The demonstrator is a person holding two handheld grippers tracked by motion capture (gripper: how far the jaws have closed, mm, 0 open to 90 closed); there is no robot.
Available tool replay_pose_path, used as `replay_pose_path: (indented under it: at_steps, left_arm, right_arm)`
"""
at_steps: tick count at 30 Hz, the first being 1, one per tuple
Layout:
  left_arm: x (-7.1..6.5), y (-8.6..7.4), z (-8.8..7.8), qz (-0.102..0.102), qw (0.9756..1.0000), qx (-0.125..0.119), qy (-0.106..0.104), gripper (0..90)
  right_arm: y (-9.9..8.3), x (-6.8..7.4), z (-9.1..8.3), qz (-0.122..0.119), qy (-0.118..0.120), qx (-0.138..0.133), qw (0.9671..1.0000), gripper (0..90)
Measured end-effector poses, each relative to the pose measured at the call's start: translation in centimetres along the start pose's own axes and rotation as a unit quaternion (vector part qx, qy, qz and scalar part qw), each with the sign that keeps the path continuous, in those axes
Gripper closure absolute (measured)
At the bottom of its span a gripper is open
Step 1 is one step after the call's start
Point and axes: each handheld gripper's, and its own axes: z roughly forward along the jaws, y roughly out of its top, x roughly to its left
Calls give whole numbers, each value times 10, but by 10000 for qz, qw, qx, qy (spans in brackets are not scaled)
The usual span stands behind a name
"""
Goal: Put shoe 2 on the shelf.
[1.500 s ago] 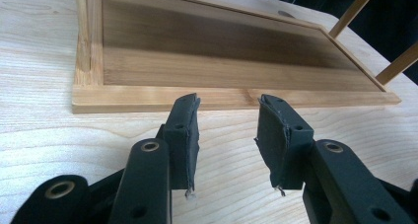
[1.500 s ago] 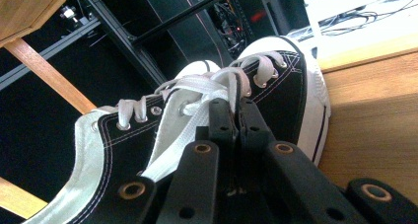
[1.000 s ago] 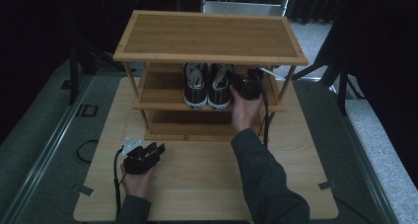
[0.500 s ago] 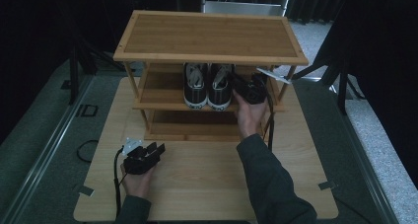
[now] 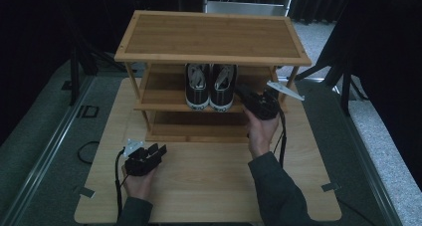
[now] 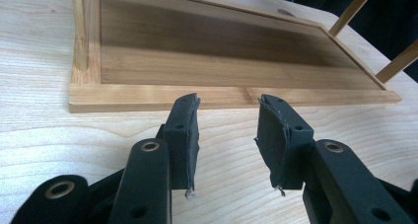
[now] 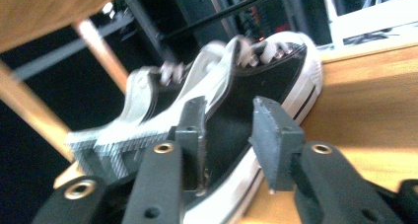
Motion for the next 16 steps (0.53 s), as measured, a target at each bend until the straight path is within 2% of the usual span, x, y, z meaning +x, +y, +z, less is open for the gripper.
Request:
replay_pose_path:
  at_steps: [3, 7, 11, 13, 16]
  left_arm:
    - [0, 0, 0, 6, 10000, 13, 2, 602]
    - [-1, 0, 1, 19, 10000, 23, 9, 602]
    - [-1, -1, 2, 15, 10000, 29, 6, 602]
    - [-1, -1, 2, 28, 10000, 40, 9, 602]
    - [-1, -1, 3, 28, 10000, 40, 11, 601]
  right_arm:
    - [-3, 0, -7, -427, 95, 296, 9986, 709]
    - [-6, -8, -18, -362, 220, 480, 9980, 695]
    - [-11, -14, -26, -426, 245, 610, 9969, 694]
    - [-17, -18, -33, -504, 267, 809, 9951, 691]
    - [-22, -21, -37, -562, 244, 916, 9939, 688]
